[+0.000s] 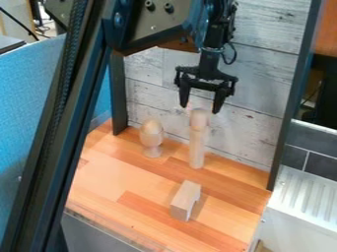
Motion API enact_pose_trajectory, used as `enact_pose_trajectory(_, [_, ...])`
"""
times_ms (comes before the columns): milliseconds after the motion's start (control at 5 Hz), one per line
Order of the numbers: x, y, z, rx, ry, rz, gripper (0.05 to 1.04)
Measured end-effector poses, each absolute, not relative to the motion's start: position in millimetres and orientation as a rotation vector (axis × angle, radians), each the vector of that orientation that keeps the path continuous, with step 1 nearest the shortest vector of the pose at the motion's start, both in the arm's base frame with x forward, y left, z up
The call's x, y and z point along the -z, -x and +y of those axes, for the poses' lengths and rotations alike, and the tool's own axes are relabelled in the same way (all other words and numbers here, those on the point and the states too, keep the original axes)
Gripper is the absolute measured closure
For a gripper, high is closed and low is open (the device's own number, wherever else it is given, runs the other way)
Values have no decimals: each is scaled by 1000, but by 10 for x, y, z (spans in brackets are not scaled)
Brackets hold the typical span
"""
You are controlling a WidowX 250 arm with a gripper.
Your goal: Move the hoop from the top of the arch on to the tall cylinder
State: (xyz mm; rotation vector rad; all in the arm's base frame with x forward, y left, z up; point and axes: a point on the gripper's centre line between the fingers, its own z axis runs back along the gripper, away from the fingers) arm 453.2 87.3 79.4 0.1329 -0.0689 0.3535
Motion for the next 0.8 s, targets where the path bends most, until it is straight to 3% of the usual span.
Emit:
enact_pose_trajectory(400, [-714, -4491, 861, -340, -130, -51, 83])
enact_pose_trajectory(600, [-824, -4446, 865, -336, -89, -63, 83])
enact_pose_trajectory(800, [-1163, -4386, 930, -344, -22, -126, 83])
